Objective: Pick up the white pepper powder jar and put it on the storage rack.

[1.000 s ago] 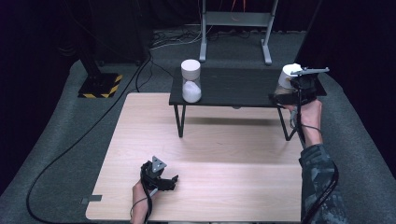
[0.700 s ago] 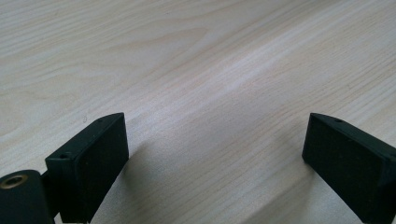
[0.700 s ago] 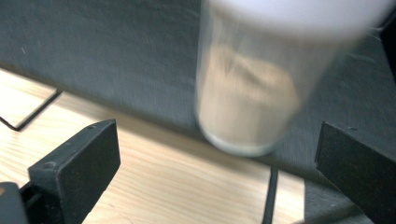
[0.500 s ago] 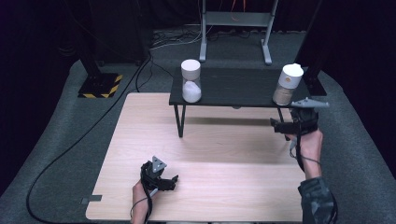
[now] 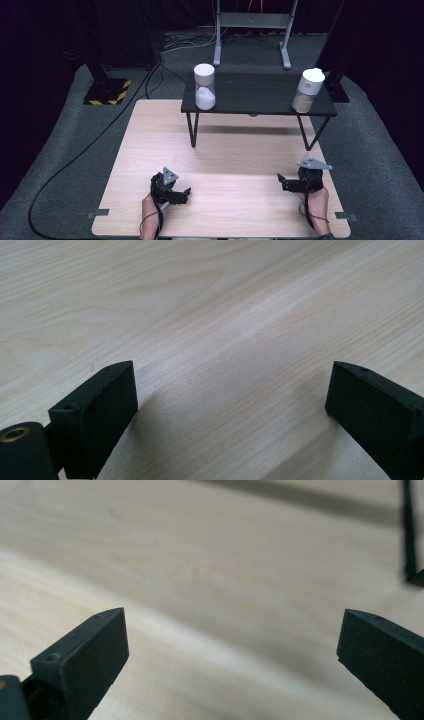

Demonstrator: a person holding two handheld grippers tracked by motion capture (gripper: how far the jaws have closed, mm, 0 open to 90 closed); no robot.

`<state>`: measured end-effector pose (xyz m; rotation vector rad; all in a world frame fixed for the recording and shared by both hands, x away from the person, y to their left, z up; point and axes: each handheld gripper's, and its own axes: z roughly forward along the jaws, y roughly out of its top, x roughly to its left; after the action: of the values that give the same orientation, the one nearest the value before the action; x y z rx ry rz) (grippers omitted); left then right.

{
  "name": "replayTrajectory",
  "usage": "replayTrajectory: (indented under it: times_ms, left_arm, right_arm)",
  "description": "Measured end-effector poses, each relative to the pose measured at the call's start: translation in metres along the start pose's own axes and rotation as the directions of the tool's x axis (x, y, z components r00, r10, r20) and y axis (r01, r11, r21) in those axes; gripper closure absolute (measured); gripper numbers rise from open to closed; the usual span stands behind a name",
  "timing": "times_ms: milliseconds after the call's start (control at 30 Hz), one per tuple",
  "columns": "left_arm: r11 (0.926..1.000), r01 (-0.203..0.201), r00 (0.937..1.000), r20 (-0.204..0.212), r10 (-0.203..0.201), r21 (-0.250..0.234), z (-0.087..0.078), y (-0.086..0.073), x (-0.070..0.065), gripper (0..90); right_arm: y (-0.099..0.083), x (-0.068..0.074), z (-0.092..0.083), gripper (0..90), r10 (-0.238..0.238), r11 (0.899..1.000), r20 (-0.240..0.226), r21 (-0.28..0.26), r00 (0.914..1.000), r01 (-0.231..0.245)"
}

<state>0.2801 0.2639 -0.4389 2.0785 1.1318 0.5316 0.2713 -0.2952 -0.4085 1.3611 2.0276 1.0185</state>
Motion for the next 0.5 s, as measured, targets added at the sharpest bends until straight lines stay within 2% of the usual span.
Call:
replayTrajectory:
  times_ms: [167,267,333,467,500]
  left_arm:
    - [1.0000,-0.002,1.0000,-0.001,0.002,0.001,0.000,0.000,0.000,6.3]
    - [1.0000,0.000,1.0000,-0.001,0.000,0.000,0.000,0.000,0.000,6.3]
    - [1.0000,0.000,1.0000,0.000,0.000,0.000,0.000,0.000,0.000,6.3]
    - [1.0000,-0.005,1.0000,0.000,0.005,0.004,0.000,0.001,0.000,6.3]
    - [1.0000,-0.002,1.0000,0.000,0.002,0.004,0.000,0.001,0.000,6.2]
  right_arm:
    - [-0.016,0.001,0.009,0.0,0.028,1.000,-0.016,-0.001,0.9995,-0.028]
    - [-0.020,0.003,0.014,0.0,0.014,1.000,-0.007,0.017,0.9999,-0.014]
    - [-0.023,0.001,0.015,0.0,0.025,1.000,-0.009,0.019,0.9997,-0.025]
    - [-0.028,-0.004,0.015,0.0,0.028,1.000,-0.036,0.007,0.9990,-0.027]
    - [-0.027,-0.005,0.016,0.0,0.025,1.000,-0.042,0.018,0.9988,-0.024]
